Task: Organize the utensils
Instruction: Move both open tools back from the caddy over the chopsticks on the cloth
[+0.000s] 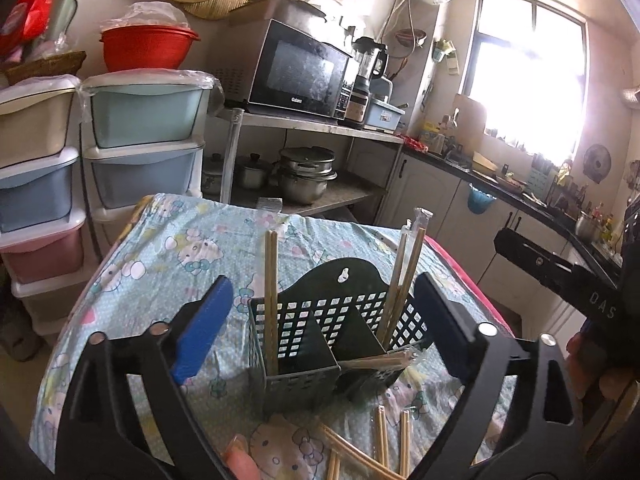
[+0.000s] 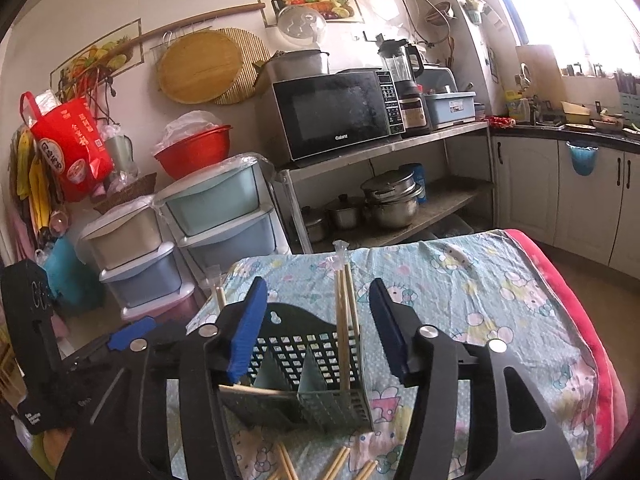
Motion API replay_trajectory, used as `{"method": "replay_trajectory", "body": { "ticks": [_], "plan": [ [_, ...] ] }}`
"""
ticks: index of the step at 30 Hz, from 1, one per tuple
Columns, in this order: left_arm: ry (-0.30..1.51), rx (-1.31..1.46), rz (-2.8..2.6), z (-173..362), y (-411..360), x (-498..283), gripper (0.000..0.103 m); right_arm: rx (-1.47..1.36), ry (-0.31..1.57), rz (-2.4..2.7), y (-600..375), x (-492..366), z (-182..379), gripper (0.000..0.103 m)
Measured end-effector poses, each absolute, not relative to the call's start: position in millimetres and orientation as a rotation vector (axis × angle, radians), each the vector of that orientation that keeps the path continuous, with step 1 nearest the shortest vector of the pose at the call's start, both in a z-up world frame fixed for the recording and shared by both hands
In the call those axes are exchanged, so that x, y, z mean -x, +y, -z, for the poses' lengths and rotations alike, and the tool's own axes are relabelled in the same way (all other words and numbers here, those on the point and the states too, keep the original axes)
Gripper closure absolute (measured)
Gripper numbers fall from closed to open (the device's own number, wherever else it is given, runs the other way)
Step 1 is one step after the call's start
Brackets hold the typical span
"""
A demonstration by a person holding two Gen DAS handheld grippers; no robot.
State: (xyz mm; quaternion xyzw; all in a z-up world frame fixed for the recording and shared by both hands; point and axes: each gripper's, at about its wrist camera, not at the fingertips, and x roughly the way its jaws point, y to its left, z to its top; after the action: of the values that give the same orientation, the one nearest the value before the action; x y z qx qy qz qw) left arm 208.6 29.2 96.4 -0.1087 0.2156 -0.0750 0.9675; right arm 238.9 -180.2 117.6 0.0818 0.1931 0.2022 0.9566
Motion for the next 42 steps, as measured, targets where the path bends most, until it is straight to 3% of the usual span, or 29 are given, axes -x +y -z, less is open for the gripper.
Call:
{"method": "replay_trajectory", "body": {
  "ticks": [2,6,11,42],
  "plan": [
    [0.431,0.228,0.152,-96,31,-206,0.011,-0.170,0.391,-0.414,-182,-236,-118,0.047],
    [0.425,0.231,0.151,-97,34,-200,0.011,-0.171,0.391,-0.419,-182,-230,-119,0.037],
    [0.419,0.244,0.147,-97,39,-193,0.011,-0.171,0.392,-0.428,-183,-223,-120,0.033],
    [0.527,0.211,0.178,-58,29,-160,0.011,-0.115,0.484,-0.428,-195,-179,-84,0.030]
  ]
}}
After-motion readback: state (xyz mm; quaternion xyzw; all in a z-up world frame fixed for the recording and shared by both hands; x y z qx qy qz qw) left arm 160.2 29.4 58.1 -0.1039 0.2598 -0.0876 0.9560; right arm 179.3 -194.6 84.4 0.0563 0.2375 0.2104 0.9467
